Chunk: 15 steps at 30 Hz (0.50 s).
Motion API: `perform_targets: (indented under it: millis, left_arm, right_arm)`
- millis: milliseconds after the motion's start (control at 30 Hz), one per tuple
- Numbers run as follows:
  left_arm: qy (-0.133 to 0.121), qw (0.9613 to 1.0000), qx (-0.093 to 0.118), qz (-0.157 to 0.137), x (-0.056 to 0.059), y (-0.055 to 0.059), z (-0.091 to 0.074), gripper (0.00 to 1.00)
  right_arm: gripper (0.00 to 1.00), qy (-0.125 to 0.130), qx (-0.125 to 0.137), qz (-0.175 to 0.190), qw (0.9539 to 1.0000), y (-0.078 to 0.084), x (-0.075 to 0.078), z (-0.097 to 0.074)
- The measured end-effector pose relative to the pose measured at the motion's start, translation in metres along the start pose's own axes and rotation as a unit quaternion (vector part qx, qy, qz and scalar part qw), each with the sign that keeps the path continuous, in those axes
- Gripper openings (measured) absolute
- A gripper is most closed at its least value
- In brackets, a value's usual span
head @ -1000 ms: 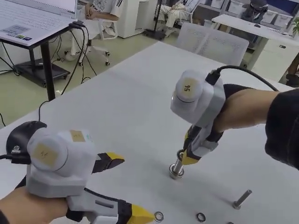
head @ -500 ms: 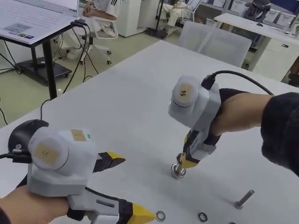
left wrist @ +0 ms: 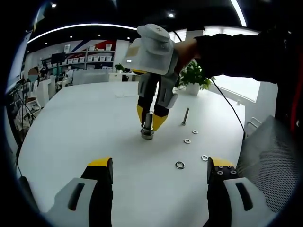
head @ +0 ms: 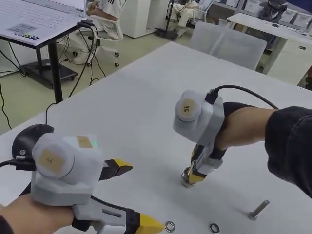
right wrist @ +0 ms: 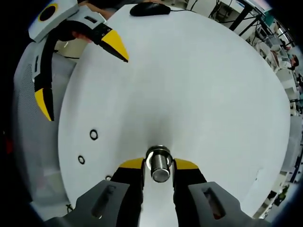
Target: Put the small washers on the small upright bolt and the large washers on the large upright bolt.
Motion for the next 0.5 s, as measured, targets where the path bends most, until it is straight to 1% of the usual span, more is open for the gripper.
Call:
perform_targets:
  millis: [133, 500]
  left_arm:
    - [0.0, 1.0, -0.002, -0.001, 0.0, 0.0011, 0.0002, 0.82]
    - [0.0, 1.0, -0.005, -0.002, 0.0, 0.003, -0.0009, 0.81]
  right_arm:
    - [0.23, -0.004, -0.001, 0.004, 1.0, 0.0005, -0.0004, 0.0031]
    - [0.23, -0.005, -0.002, 0.0, 1.0, -0.0001, -0.0017, 0.0109]
Point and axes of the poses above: the centre of the closed fingertips' face, and the gripper's own axes: z roughly forward along the fingers, x roughly to its right, y roughly out of its underside, the point moved 7 cm from there along -z, roughly backward along the fingers, and after that the axes turned 15 degrees about z, right-handed, at the moved point
